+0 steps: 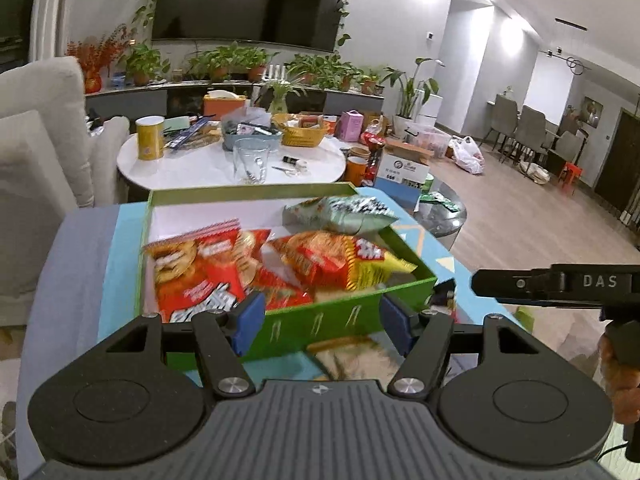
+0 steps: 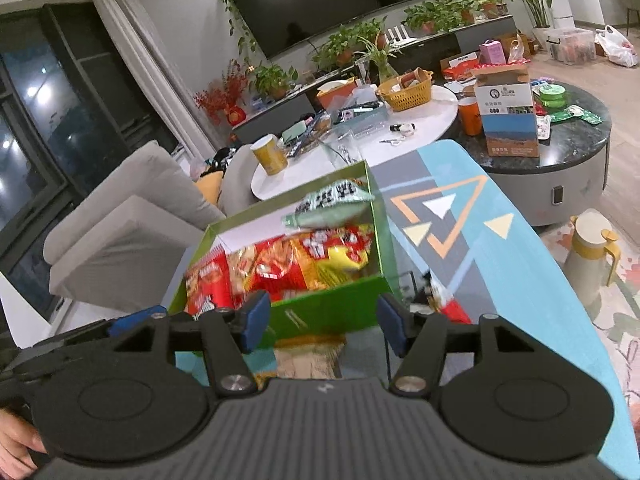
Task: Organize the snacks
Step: 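Move the right tool to the clear pastry bag while the left tool approaches the yellow rice-cake bag, then close the right tool on the clear pastry bag while the left tool grasps the yellow rice-cake bag, then carry the pastry bag with the right tool while the left tool carries the rice-cake bag over the box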
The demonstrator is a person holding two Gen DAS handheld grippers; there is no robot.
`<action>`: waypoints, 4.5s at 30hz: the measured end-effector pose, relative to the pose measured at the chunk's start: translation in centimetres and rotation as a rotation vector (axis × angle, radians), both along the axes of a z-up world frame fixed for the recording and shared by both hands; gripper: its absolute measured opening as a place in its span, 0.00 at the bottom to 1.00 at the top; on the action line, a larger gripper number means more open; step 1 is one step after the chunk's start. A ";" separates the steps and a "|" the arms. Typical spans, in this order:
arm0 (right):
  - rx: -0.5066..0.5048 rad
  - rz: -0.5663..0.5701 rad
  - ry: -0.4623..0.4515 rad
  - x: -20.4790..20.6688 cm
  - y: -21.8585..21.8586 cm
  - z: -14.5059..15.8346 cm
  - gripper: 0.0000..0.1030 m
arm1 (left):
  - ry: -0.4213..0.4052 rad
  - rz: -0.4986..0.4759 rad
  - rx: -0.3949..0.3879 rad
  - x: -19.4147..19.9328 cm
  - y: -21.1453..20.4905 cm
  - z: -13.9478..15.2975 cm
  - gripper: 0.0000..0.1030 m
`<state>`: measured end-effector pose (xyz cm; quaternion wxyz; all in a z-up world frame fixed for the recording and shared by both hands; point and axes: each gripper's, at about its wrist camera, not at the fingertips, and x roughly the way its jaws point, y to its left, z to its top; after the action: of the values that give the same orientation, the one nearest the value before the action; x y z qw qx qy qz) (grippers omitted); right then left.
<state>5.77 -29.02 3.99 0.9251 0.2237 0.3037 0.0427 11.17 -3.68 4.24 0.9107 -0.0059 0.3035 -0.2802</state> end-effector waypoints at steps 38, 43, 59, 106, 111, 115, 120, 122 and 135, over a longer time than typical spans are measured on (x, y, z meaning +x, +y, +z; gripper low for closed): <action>-0.440 0.299 0.016 -10.9 3.6 -5.2 0.59 | 0.107 0.331 0.158 -3.8 6.8 -6.1 0.69; -0.443 0.317 0.032 -10.9 3.8 -6.3 0.64 | 0.105 0.321 0.171 -3.7 6.1 -6.3 0.69; -0.371 -0.080 0.040 -7.8 0.5 -6.8 0.65 | 0.143 0.338 0.211 -2.9 5.8 -7.9 0.69; -0.521 0.252 0.053 -4.4 1.3 -8.1 0.65 | 0.147 0.383 0.250 -1.3 3.6 -9.1 0.66; -0.462 0.170 0.094 -3.5 0.9 -8.1 0.65 | 0.137 0.364 0.250 -1.3 3.5 -9.0 0.60; -0.444 0.128 0.111 -4.0 1.0 -8.3 0.65 | 0.135 0.370 0.249 -1.3 3.4 -9.0 0.60; -0.427 0.103 0.116 -4.9 1.3 -8.3 0.65 | 0.137 0.382 0.250 -1.0 3.3 -9.1 0.63; -0.430 0.093 0.129 -4.8 1.4 -8.5 0.65 | 0.135 0.377 0.248 -1.1 3.3 -9.1 0.60; -0.335 0.045 0.049 -5.3 1.5 -5.3 0.54 | 0.066 0.312 0.243 -3.4 2.4 -6.4 0.33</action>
<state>0.50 -27.53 -1.34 0.9407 0.0604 0.3338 0.0069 7.74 -1.24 -2.18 0.9266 0.0478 0.3602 -0.0966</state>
